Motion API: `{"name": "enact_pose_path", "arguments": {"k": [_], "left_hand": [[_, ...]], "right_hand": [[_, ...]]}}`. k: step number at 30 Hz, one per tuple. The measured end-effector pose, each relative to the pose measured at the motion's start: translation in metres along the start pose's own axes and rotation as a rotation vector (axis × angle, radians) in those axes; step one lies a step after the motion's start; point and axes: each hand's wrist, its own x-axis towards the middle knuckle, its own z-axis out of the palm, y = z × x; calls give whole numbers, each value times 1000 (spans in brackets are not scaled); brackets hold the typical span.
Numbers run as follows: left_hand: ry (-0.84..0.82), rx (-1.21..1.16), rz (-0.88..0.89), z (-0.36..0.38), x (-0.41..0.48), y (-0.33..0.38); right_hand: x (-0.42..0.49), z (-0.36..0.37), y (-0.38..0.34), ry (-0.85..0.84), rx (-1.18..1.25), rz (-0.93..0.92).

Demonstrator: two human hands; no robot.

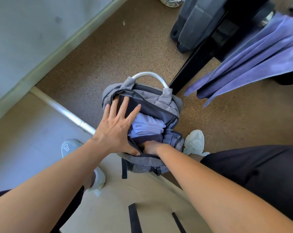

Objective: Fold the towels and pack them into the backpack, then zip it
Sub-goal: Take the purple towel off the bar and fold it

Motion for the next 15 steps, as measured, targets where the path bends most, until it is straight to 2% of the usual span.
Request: {"name": "enact_pose_path", "arguments": {"k": [7,15], "left_hand": [[19,7,-13,-8,6,5],[3,-4,-52,-24,12,13]], "right_hand": [[-26,-23,7,189,150,-89],[-128,-82,8,433,278,-200]]}}
